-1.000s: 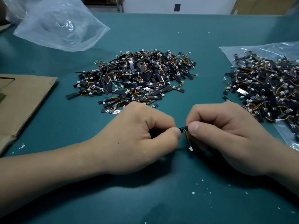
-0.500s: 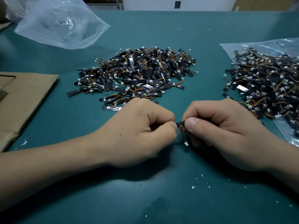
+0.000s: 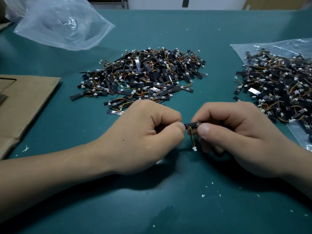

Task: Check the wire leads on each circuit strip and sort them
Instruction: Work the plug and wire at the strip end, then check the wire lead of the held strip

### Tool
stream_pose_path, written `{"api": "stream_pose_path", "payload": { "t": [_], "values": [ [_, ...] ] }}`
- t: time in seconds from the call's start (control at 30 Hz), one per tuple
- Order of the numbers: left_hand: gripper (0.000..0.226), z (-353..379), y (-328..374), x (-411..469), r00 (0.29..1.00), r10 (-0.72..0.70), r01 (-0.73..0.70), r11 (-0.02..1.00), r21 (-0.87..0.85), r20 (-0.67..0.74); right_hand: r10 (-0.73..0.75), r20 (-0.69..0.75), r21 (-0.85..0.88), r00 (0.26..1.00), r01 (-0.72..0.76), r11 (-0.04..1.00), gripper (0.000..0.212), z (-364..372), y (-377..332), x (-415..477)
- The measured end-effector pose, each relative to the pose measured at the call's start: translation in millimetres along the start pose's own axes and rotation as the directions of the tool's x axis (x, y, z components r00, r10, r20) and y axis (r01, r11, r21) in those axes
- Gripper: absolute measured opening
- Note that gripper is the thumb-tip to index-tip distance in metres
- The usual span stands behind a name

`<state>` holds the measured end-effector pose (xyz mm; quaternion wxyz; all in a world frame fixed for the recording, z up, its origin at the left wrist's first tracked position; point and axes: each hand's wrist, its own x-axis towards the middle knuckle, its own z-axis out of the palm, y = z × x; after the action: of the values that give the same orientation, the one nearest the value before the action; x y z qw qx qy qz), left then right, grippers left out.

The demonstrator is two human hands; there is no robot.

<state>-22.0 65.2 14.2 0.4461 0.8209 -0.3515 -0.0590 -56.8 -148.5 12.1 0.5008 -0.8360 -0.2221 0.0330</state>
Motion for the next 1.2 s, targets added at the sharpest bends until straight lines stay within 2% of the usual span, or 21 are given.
{"api": "stream_pose_path", "payload": {
  "t": [0.17, 0.3, 0.43, 0.8, 1.2],
  "values": [
    [0.032, -1.8, -0.2, -0.8, 1.0, 0.012, -0.012, 1.0, 0.015, 0.027, -0.005, -0.033, -0.001, 0.999, 0.004, 1.0, 0.019, -0.3, 0.0, -0.9],
    [0.024, -0.7, 2.4, -1.0, 0.995, -0.016, 0.008, 0.997, 0.08, 0.102, -0.008, -0.053, 0.003, 0.999, 0.009, 1.0, 0.018, -0.1, -0.2, -0.6],
    [0.024, -1.4, 3.3, -1.6, 0.988, -0.015, -0.002, 0.994, 0.108, 0.157, -0.032, 0.001, -0.108, 1.0, 0.031, 0.994, 0.02, 1.2, -0.2, -1.1],
    [0.03, 2.0, 8.3, -4.6, 0.992, 0.021, -0.048, 0.973, 0.226, 0.124, -0.185, 0.019, -0.265, 0.983, 0.183, 0.947, 0.016, 2.7, -1.5, -3.5],
    [0.032, 1.8, 9.3, -5.5, 0.993, 0.009, -0.035, 0.976, 0.213, 0.121, -0.212, 0.023, -0.277, 0.977, 0.21, 0.938, 0.016, 3.8, -3.4, -2.9]
  ]
}}
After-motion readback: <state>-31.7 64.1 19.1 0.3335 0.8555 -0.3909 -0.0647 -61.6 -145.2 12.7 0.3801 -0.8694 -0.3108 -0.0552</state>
